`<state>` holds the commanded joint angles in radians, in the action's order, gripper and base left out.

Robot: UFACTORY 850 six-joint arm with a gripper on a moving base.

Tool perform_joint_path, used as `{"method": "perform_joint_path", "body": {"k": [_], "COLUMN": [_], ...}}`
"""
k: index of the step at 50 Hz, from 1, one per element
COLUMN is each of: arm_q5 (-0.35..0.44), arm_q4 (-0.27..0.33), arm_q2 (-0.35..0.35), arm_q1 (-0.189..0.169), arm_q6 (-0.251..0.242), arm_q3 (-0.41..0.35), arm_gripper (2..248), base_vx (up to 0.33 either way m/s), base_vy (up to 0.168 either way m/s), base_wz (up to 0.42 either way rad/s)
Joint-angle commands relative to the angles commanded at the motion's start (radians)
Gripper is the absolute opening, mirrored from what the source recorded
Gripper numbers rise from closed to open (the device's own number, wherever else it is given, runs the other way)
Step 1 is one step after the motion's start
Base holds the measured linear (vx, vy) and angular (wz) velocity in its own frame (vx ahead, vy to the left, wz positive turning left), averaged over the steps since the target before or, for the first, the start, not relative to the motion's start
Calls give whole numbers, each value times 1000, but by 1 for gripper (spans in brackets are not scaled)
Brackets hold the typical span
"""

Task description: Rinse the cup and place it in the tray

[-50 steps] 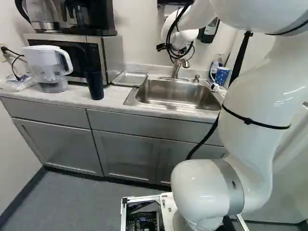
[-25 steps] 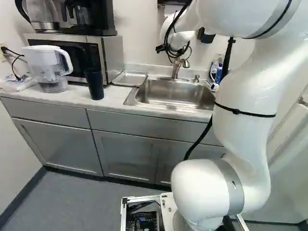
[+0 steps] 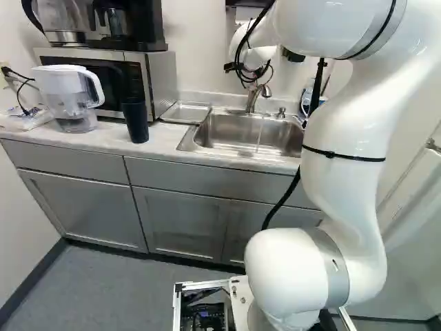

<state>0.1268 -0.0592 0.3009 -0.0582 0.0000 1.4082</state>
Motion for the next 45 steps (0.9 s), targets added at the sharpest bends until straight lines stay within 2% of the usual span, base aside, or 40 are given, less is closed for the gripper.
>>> {"method": "perform_joint_path", "body": {"k": [9, 22, 45], "arm_q5": [0, 0, 0], "arm_q4": [0, 0, 0], "arm_q2": [-10, -68, -161], "arm_q1": [0, -9, -51], "arm_q6": [0, 0, 0], "arm_q3": [-11, -77, -180], "arm_gripper": [247, 247, 247], "base_vx": [0, 0, 0], "base_vy": [0, 0, 0], "base_wz": [0, 0, 0]}}
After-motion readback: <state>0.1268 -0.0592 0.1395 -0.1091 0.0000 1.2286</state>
